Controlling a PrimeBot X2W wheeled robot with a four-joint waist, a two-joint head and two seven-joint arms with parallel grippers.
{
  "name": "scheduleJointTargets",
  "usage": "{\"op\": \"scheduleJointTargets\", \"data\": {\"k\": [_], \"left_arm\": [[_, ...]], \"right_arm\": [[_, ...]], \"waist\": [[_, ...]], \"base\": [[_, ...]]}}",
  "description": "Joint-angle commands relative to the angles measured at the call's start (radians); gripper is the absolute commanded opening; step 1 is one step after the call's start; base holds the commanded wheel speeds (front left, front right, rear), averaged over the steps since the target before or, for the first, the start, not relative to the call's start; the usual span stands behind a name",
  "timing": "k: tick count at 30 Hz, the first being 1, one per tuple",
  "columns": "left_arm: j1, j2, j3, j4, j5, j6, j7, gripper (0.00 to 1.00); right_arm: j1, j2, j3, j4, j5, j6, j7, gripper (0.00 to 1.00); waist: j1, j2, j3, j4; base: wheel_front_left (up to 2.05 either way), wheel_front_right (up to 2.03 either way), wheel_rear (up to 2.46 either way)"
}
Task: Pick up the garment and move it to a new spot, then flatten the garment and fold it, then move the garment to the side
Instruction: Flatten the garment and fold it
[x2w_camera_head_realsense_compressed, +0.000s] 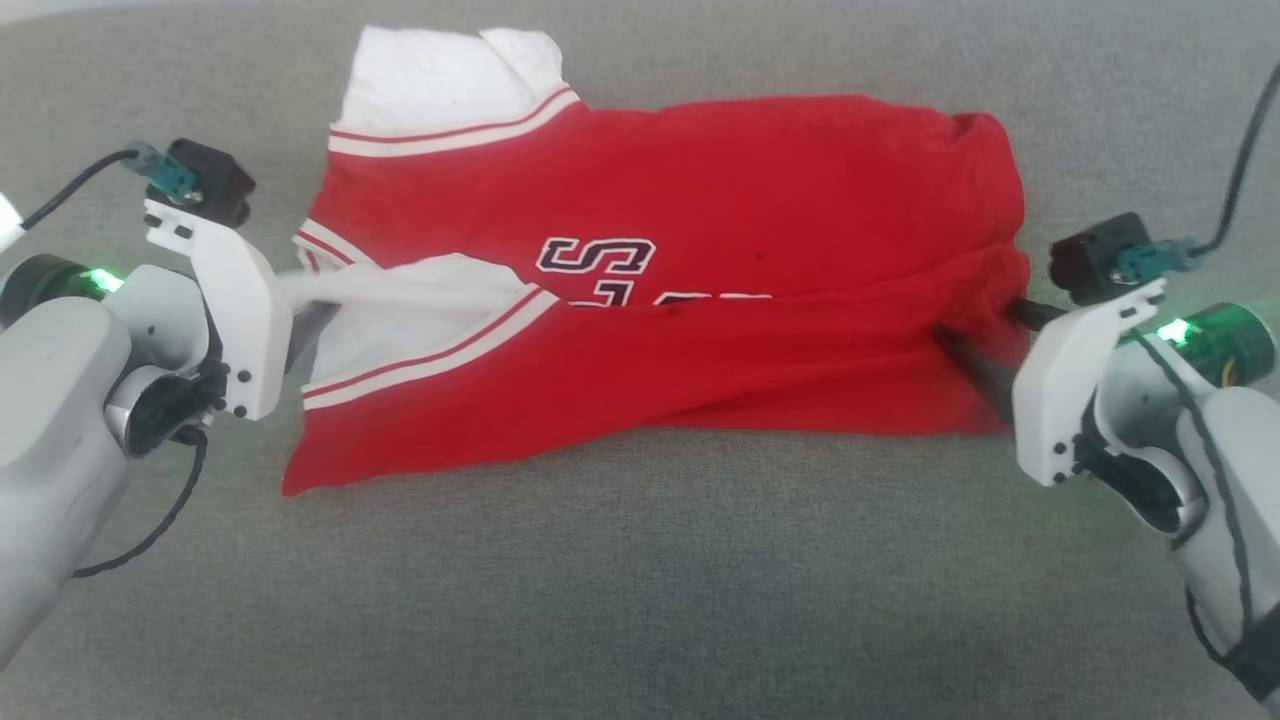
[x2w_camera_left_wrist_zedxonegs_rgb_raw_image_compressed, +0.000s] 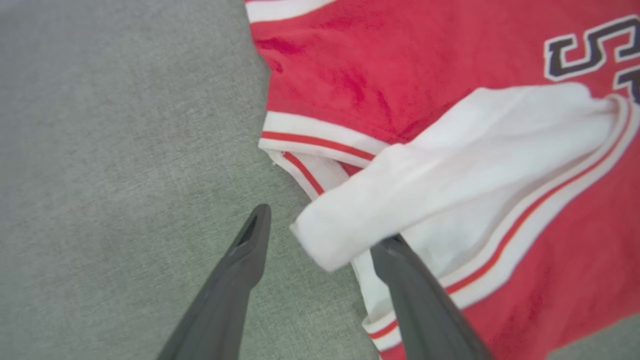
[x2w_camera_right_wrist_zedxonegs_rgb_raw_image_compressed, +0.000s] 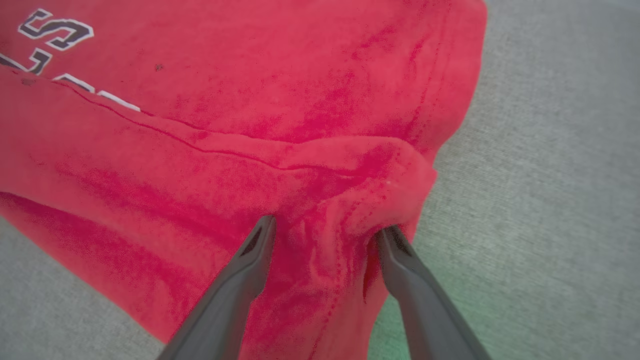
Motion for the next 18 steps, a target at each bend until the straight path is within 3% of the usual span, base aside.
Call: {"op": "scheduleJointTargets", "data": {"k": [1,9,18], "left_arm": [[-0.013,-0.002,0.000,-0.006,-0.002,-0.003,-0.007,1.00],[0.033,0.041,0.008,-0.104,-0.022,0.039,0.010,1.00],[0.166,0.106,-0.007,-0.316,-0.087,0.141,0.100,1.00]], "right_arm": [[0.014,-0.007,-0.005,-0.004,0.000,-0.002,-0.006,1.00],[0.079,0.000,-0.114,-0.123,-0.058,-0.002,-0.123,1.00],[0.204,0.132,-0.351,-0.273,-0.267,-0.002,-0.434,1.00]], "waist": [[0.0000,0.0000,-0.015,0.008],[0.0000,0.0000,-0.073,0.029],[0.0000,0.0000,-0.107,0.027]], "base": [[0.00,0.00,0.00],[0.00,0.00,0.00],[0.00,0.00,0.00]]}}
